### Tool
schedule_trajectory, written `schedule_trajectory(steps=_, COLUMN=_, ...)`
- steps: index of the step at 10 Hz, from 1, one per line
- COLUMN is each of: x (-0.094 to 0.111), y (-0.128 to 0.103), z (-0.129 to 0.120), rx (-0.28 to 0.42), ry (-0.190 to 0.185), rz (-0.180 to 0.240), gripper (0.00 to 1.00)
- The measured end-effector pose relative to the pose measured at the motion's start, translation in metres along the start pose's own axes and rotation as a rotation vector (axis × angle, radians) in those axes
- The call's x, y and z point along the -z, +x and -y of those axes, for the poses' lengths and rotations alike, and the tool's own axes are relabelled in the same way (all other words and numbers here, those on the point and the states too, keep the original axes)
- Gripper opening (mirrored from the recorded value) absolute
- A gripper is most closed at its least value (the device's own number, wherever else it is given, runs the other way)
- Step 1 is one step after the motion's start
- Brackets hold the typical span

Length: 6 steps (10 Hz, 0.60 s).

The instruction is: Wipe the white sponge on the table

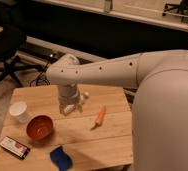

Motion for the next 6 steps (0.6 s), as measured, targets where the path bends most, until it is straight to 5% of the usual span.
schedule_trajectory(steps=2, x=0.000, y=0.001, z=0.001, rx=0.005, ry=0.006, rz=0.013, gripper=0.65)
schedule_trajectory(steps=4, x=0.000, y=0.008, z=-0.004, rx=0.043, ry=0.011, rz=0.076, gripper=0.65)
schedule_trajectory(steps=6, x=-0.011, y=0.040, z=-0.018, rx=0.143, ry=0.007, rz=0.181, gripper=0.65)
